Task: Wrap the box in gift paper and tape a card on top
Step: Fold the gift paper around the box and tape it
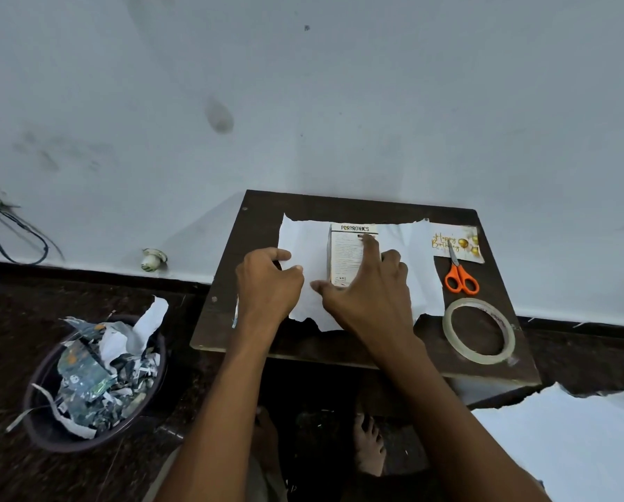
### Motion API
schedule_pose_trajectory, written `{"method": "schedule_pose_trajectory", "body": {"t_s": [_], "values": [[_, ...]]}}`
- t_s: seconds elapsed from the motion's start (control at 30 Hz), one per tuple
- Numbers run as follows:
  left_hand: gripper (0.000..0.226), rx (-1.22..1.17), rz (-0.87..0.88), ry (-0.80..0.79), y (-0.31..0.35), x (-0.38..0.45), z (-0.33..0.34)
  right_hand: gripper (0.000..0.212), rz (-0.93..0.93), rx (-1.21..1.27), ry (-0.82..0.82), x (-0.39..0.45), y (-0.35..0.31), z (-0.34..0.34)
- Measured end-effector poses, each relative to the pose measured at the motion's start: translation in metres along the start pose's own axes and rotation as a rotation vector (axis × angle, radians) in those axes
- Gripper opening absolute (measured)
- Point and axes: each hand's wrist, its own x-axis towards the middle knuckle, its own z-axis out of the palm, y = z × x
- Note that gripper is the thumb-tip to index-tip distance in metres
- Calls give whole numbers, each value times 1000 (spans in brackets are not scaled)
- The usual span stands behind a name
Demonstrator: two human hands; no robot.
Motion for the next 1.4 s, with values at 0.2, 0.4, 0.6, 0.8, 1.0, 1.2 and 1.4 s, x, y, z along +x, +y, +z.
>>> {"method": "schedule_pose_trajectory", "body": {"t_s": [0.2,0.4,0.6,0.8,1.0,1.2,1.4], "values": [[28,-137,104,43,8,-3,0,98,-31,14,-48,-5,6,1],[28,-224,247,44,20,-12,14,61,-53,64,-17,-1,14,-2],[39,-244,380,-3,27,-20,26,64,-31,130,-9,0,16,0],[24,-222,426,-48,22,-18,25,64,-26,193,15,0,17,-1],[24,-200,446,-56,17,-19,16,66,-4,244,15,1,19,-1],[33,-138,450,-95,12,-24,13,68,27,254,15,3,18,1],[26,-28,556,-29,13,-27,13,69,84,330,69,5,16,0]]}}
